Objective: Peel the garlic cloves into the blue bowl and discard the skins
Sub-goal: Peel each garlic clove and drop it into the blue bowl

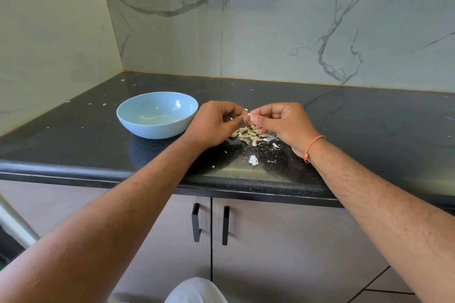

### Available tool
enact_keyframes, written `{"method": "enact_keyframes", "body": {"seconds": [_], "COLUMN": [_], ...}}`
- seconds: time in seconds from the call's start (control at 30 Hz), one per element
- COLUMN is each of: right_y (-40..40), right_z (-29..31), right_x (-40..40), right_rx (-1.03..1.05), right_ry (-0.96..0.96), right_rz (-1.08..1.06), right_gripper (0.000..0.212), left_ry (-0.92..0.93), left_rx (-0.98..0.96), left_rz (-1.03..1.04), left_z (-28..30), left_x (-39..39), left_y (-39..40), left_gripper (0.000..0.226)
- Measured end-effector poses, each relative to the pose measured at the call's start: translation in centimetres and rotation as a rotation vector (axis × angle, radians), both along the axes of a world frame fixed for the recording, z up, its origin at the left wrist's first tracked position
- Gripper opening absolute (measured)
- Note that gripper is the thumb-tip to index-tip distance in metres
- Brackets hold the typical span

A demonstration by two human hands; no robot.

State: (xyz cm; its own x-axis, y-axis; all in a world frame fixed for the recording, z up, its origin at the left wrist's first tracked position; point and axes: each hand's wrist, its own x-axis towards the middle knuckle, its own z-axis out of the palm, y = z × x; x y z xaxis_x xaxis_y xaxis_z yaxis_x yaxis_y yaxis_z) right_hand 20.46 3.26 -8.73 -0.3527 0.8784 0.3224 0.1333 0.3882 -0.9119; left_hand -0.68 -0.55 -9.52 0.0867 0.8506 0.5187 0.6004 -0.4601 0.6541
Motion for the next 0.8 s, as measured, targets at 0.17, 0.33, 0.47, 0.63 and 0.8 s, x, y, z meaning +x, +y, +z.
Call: {"method": "enact_keyframes", "body": {"seconds": [0.17, 0.33, 0.47, 0.63, 0.8], "right_y": [-0.2, -0.2, -0.2, -0.2, -0.4], "right_z": [0.0, 0.1, -0.1, 0.0, 0.2], "right_x": [0.0, 0.0, 0.0, 0.0, 0.4], "right_rx": [-0.03, -0.007, 0.027, 0.105, 0.003], "right_ry": [0.076, 0.083, 0.056, 0.089, 0.173], "right_rz": [0.049, 0.085, 0.08, 0.102, 0.083], "right_gripper": [0.013, 0.011, 0.008, 0.008, 0.009], "left_ry": [-0.088, -0.221, -0.269, -0.254, -0.125], "left_rx": [-0.07, -0.134, -0.175, -0.186, -0.083], "left_rz": [-0.064, -0.104, -0.104, -0.076, 0.037], "left_z": [0.0, 0.7, 1.0, 0.8, 0.0], "left_x": [-0.3, 0.1, 0.3, 0.3, -0.1], "left_y": [0.3, -0.3, -0.7, -0.5, 0.2], "left_gripper": [0.009, 0.011, 0.012, 0.015, 0.001]}}
